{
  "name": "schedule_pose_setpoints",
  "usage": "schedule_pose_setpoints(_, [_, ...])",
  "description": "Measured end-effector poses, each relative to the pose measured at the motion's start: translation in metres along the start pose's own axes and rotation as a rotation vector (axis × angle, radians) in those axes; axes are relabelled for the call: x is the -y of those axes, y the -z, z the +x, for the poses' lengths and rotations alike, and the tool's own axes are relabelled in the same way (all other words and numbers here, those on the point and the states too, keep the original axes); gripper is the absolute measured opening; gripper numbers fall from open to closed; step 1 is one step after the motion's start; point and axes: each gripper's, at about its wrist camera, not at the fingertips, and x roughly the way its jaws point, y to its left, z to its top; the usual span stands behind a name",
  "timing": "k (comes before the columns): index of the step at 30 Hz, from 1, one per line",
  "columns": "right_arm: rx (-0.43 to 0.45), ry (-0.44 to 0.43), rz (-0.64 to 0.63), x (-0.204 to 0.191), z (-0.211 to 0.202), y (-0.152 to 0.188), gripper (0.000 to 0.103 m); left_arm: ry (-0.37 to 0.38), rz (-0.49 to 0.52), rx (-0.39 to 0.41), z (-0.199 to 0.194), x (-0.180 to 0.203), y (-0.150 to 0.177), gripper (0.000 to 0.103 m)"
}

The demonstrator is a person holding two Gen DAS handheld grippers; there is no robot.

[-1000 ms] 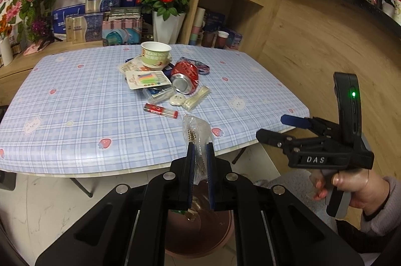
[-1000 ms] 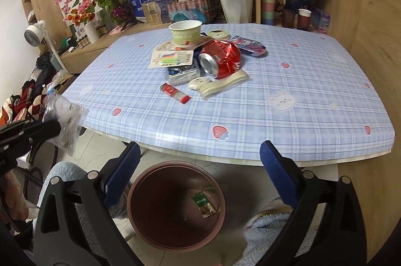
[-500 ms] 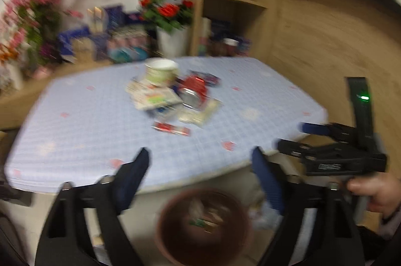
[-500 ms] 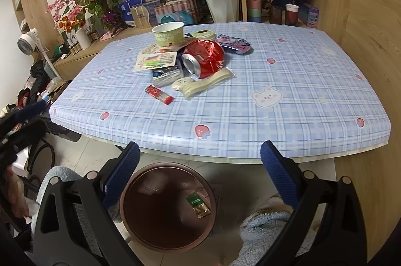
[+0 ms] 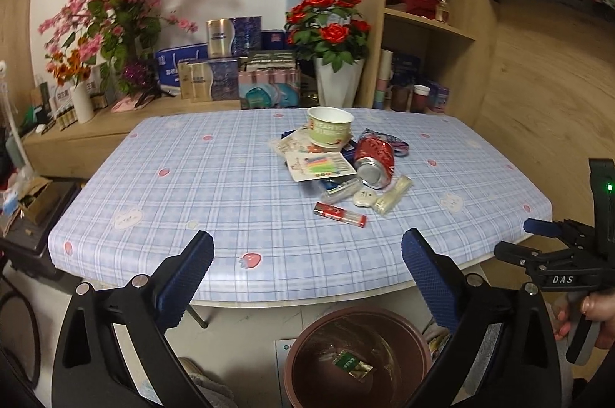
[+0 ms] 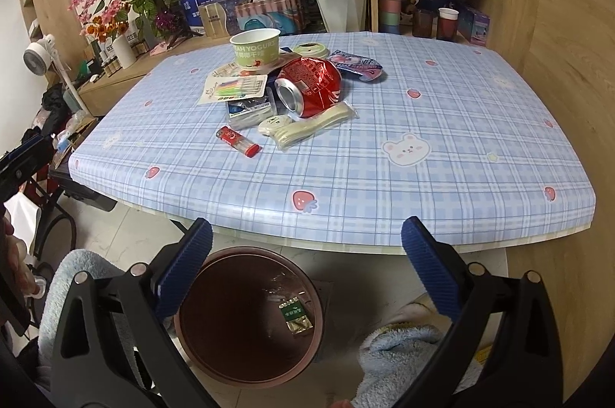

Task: Collect trash
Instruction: 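Reach the left gripper to the candle card and grasp it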

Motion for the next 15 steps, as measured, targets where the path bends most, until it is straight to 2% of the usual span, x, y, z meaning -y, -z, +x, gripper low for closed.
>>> schedule_pose_setpoints(15, [-0.029, 0.036, 0.002, 0.003, 0.015, -0.002, 0.097, 0.019, -0.036, -0.002, 0.011, -0.015, 0.003, 0.096])
